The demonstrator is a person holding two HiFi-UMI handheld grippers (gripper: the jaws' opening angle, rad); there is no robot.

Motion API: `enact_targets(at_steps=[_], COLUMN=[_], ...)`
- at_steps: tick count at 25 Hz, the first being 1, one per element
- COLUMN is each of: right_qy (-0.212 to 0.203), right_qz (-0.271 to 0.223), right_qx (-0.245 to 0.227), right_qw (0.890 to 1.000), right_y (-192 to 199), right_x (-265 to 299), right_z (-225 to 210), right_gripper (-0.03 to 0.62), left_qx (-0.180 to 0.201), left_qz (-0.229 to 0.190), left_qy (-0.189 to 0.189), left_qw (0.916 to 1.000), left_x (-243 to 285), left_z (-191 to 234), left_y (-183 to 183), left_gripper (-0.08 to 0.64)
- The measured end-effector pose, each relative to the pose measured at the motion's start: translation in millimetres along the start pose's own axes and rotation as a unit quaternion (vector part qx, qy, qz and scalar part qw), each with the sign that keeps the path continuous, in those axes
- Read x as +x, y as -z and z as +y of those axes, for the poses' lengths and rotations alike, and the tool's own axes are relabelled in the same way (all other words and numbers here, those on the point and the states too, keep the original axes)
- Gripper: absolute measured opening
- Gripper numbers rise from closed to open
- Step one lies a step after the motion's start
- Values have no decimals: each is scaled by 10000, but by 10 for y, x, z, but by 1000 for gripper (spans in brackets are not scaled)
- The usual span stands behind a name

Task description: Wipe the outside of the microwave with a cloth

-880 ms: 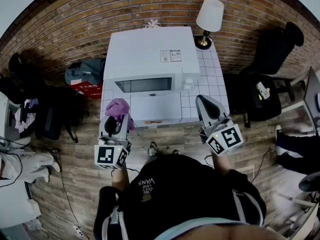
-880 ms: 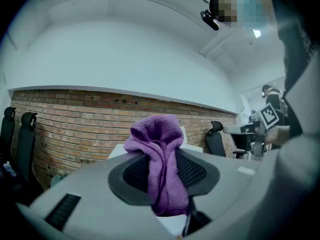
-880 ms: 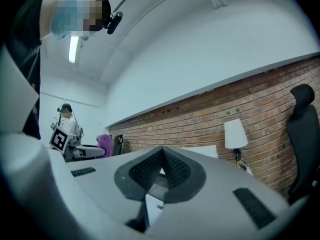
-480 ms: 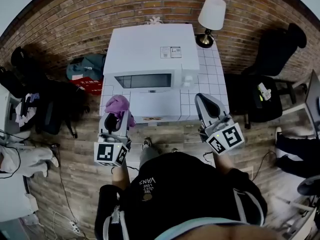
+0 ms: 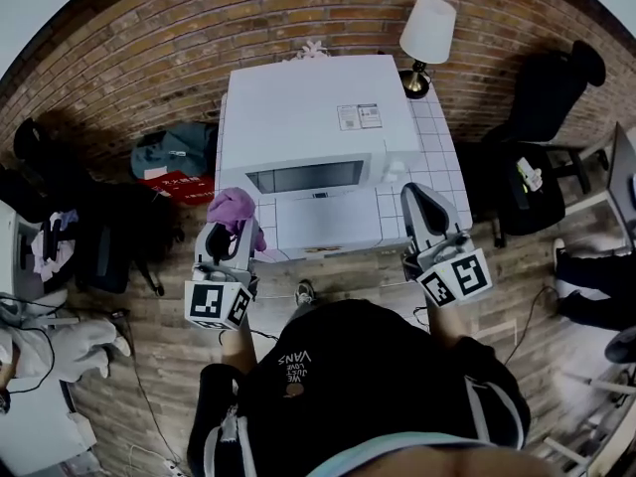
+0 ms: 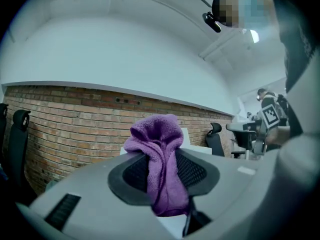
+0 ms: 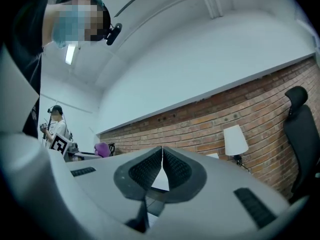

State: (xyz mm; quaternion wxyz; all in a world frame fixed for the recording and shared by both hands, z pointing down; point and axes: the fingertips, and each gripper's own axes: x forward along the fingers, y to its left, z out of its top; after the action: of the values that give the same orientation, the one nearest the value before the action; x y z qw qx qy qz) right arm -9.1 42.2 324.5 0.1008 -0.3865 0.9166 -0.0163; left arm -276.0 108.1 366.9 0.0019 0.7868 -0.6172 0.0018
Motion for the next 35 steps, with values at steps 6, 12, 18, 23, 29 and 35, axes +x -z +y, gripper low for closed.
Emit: enact_targets(at_steps=[6,12,18,23,29,35], right_qy=[477,1052,1312,1355,1182,1029], right_qz=[-15,65,236,268,300,346], right_qx=[-22,-53,-97,-63,-33,32], right_qw=[9989,9944,9910,9904,9925,9941], right_y=[111,245,350,371,338,345], right_x=[358,567,611,642,753,840], right_z=[190,348,363,174,-137,-449], right_gripper=[5,5,5,5,5,5], left_qx=[4,216,722,937,1408,2186], left_qz=[48,166,435,579,809,1205], left_qy=[285,757,954,860,589,431], left_qw=[9996,9968,9919,9902,9850,9674], left_x=[141,332,620,868,1183,1607], left_z=[650,1115,1453,1569,1668,1809], left_y=[4,27,119,166,123,104], left_gripper=[141,141,141,141,141,141])
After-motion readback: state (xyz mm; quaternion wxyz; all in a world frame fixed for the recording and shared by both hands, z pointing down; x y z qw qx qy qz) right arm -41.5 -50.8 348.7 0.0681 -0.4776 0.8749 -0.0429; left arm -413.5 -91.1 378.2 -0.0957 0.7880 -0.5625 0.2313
